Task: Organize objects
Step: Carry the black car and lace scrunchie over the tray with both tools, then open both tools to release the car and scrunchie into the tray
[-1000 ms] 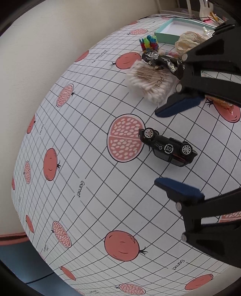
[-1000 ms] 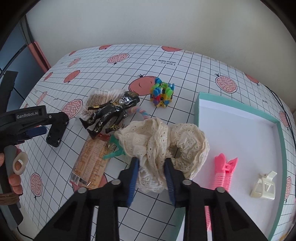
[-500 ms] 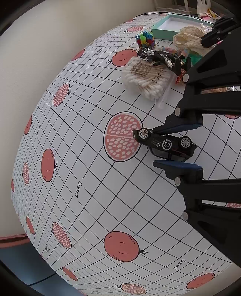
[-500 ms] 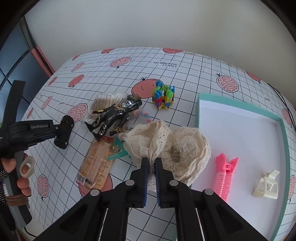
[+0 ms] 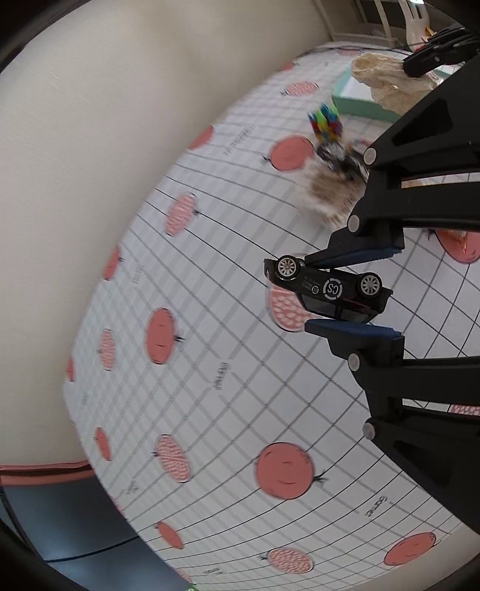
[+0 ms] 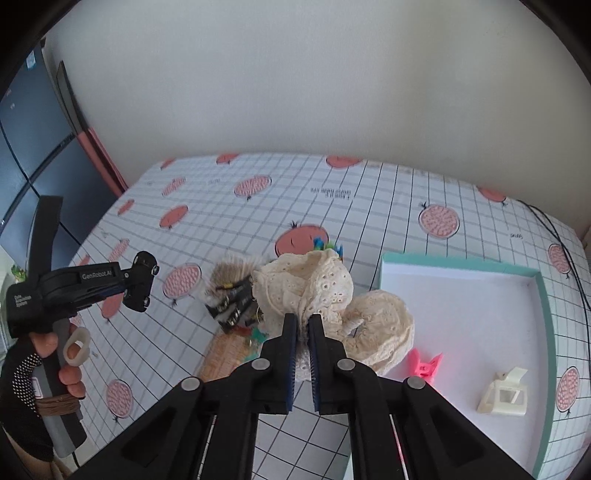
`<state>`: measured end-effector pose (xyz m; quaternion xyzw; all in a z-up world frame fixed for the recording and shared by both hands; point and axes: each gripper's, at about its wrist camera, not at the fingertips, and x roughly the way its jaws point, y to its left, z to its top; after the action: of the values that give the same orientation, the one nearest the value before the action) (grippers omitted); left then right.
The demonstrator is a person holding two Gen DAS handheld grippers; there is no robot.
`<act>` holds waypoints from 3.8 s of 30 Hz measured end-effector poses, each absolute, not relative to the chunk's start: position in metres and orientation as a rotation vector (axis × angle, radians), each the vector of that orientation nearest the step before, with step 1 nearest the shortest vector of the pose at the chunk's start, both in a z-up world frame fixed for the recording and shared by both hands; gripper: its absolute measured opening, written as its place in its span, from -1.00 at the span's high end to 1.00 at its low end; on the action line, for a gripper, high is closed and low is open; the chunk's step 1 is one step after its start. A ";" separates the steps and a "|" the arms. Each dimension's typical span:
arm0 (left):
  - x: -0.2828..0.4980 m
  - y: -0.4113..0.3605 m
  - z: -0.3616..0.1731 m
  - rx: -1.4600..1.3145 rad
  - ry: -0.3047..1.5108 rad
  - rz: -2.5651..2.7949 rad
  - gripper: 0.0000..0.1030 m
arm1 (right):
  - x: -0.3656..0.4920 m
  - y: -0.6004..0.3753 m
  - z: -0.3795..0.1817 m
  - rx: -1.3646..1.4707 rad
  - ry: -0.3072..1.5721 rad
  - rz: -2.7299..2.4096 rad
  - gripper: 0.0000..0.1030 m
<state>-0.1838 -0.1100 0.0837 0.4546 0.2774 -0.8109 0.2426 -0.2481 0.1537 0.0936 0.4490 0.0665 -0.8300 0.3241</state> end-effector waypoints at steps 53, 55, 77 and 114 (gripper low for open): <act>-0.291 0.158 0.125 1.316 0.374 -2.831 0.44 | -0.319 0.342 0.101 1.187 -0.140 -2.560 0.87; -0.296 0.165 0.112 1.341 0.359 -2.834 0.44 | -0.322 0.339 0.095 1.194 -0.123 -2.555 0.87; -0.323 0.163 0.040 1.510 0.369 -2.713 0.44 | -0.340 0.322 0.030 1.404 0.031 -2.513 0.86; -0.319 0.155 0.106 1.468 0.319 -2.717 0.05 | -0.341 0.329 0.056 1.483 -0.054 -2.462 0.45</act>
<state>-0.3189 0.1550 0.1060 0.4726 0.1027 -0.8751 0.0186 -0.3415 0.3294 0.0555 0.5112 -0.0184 -0.8489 0.1331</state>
